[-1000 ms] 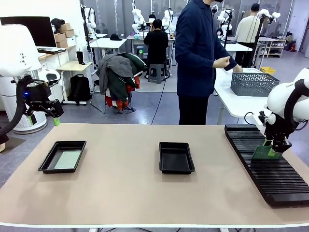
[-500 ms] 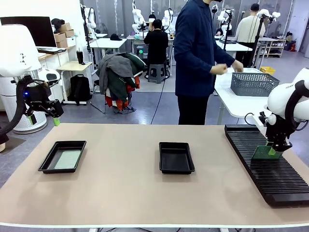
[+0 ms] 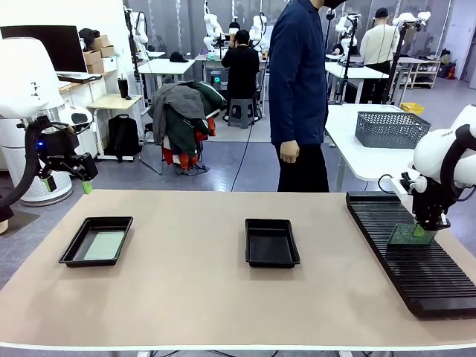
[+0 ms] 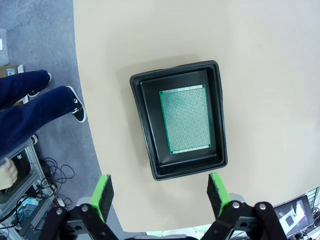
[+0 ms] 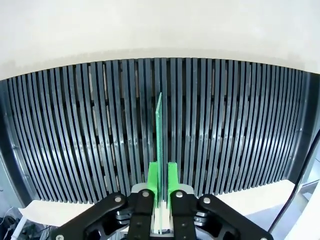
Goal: Inspect and transfer BCBs to ESD trays.
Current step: Pick up the Blank PCB from the PCB Rack and place it in the right ESD tray.
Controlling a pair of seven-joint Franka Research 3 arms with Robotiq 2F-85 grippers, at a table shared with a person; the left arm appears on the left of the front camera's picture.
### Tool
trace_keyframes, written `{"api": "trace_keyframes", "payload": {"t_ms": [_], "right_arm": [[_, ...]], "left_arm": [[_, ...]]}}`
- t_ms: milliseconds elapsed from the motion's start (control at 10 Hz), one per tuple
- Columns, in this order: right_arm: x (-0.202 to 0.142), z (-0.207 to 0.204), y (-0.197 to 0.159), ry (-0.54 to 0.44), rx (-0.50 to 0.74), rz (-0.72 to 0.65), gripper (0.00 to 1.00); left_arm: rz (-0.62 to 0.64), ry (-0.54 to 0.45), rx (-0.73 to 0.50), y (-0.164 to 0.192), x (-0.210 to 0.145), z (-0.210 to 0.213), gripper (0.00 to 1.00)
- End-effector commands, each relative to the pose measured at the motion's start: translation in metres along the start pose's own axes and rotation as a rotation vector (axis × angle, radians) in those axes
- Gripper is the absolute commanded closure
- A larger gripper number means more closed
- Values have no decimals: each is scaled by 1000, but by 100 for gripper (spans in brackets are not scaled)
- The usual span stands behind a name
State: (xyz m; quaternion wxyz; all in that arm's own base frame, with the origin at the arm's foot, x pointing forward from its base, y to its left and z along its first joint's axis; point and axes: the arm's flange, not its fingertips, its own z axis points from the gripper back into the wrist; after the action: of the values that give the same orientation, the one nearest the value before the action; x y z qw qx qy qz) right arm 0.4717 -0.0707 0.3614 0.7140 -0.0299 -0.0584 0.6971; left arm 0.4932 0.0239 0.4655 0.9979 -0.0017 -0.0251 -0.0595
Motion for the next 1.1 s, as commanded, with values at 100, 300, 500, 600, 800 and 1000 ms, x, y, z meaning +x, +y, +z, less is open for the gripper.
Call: {"api": "trace_keyframes", "payload": {"t_ms": [100, 300, 500, 600, 800, 1000], "right_arm": [[-2, 2, 4, 18, 14, 0, 93], [-3, 3, 5, 19, 16, 0, 100], [-4, 7, 6, 21, 7, -4, 100], [-4, 12, 6, 22, -5, -6, 100], [-4, 36, 9, 10, -30, 0, 100], [-1, 91, 15, -13, -24, -15, 100]], "left_arm": [[-6, -9, -9, 1, -1, -3, 0], [-6, -9, -9, 1, -1, -3, 0], [-6, -9, -9, 1, -1, -3, 0], [-6, -9, -9, 1, -1, -3, 0], [-6, -9, -9, 1, -1, -3, 0], [-6, -9, -9, 1, -1, -3, 0]]}}
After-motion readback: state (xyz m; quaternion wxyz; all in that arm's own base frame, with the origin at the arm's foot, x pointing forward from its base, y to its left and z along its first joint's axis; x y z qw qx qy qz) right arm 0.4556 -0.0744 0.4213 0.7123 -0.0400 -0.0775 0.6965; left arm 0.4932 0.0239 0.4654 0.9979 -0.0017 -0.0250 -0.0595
